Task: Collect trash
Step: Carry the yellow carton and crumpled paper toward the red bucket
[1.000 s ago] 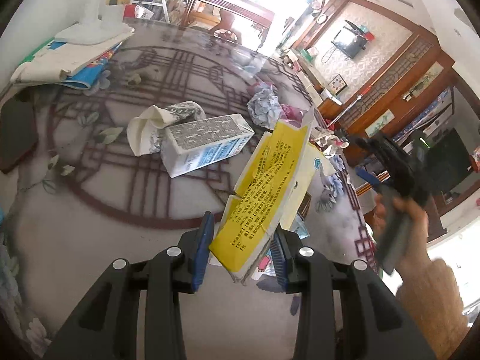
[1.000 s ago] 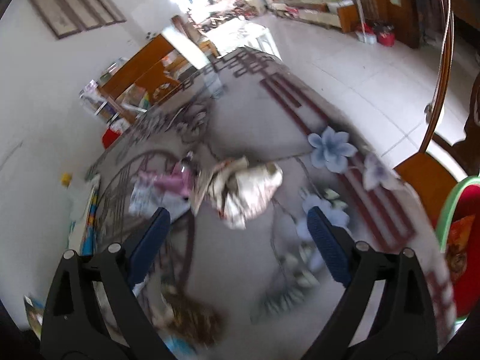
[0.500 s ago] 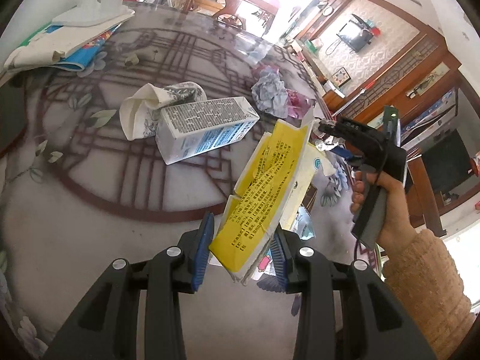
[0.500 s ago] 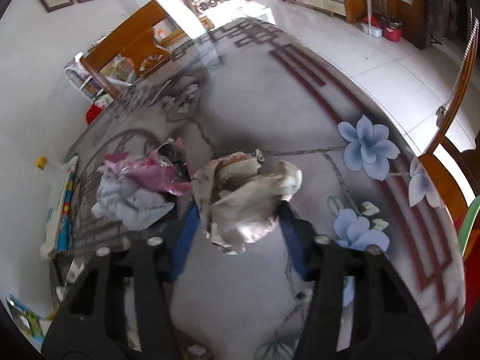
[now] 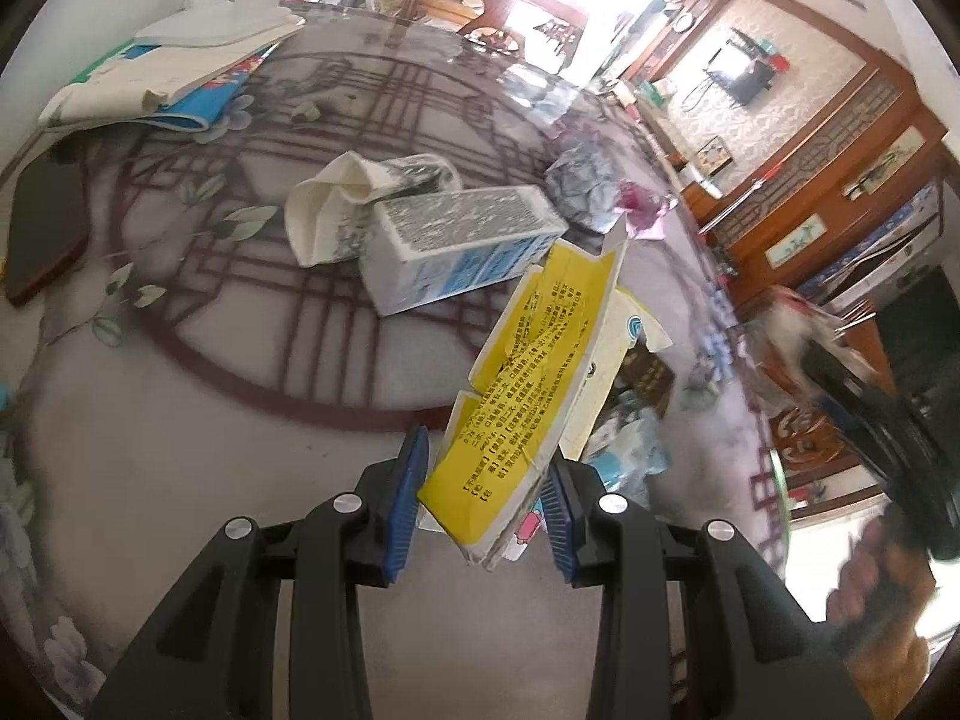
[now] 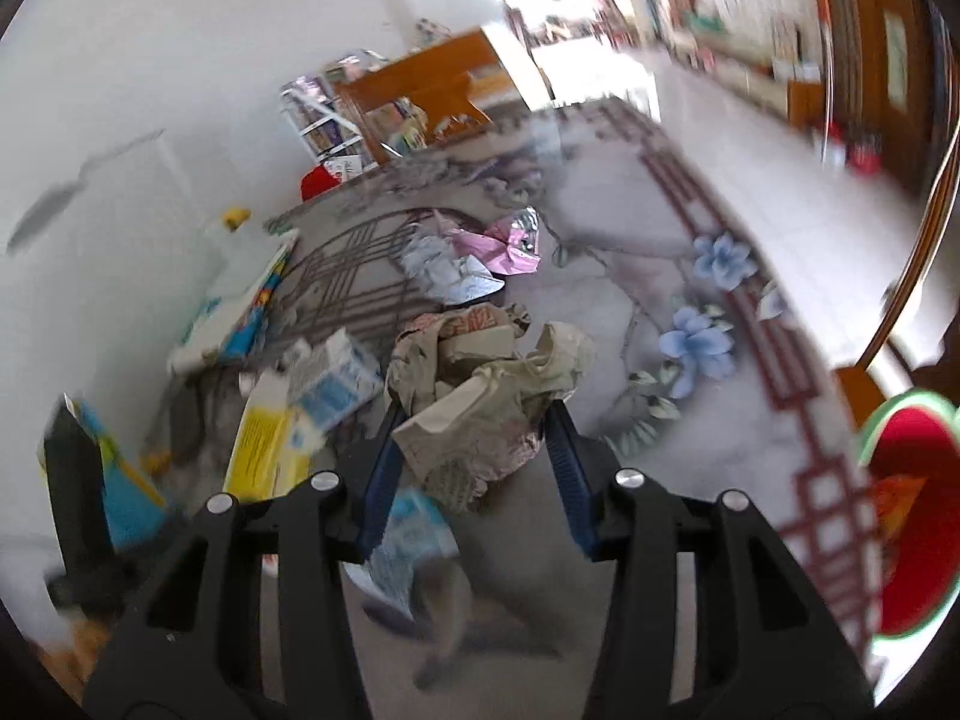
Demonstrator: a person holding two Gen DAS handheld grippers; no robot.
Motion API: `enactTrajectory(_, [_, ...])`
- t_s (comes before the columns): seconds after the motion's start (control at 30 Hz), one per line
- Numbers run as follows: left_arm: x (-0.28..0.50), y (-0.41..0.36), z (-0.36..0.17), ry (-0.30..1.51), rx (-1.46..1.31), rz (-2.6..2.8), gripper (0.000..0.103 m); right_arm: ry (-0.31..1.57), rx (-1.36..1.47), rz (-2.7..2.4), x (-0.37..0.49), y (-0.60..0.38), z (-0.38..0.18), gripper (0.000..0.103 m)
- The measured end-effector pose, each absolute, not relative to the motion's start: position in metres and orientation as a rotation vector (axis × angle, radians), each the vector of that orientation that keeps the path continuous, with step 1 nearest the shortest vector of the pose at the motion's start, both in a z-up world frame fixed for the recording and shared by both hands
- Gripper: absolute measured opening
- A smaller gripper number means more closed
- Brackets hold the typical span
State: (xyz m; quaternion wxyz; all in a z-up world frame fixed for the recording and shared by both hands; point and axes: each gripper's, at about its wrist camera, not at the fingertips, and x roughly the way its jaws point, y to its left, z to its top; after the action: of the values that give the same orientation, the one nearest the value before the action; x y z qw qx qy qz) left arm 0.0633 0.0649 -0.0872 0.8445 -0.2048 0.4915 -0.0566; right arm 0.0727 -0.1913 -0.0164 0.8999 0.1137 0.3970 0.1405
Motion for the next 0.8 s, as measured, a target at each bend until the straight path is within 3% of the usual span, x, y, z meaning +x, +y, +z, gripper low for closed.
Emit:
enactTrajectory(0.57, [0.021, 0.055, -0.083, 1.054, -0.252, -0.066, 0.032, 0.796, 0.313, 0.296, 0.032, -0.208, -0.024, 0.046])
enactTrajectory(0.63, [0.025, 0.053, -0.086, 1.058, -0.222, -0.059, 0.035, 0.798, 0.319, 0.292, 0.031, -0.211, -0.025, 0.046])
enactTrajectory(0.67, [0.025, 0.051, -0.087, 1.063, -0.216, -0.061, 0.040, 0.802, 0.326, 0.286, 0.031, -0.213, -0.026, 0.046])
enactTrajectory(0.7, [0.028, 0.050, -0.090, 1.072, -0.205, -0.064, 0.053, 0.808, 0.340, 0.284, 0.032, -0.215, -0.028, 0.046])
enactTrajectory(0.8, [0.035, 0.042, -0.098, 1.083, -0.150, -0.068, 0.062, 0.827, 0.389, 0.288, 0.035, -0.221, -0.033, 0.046])
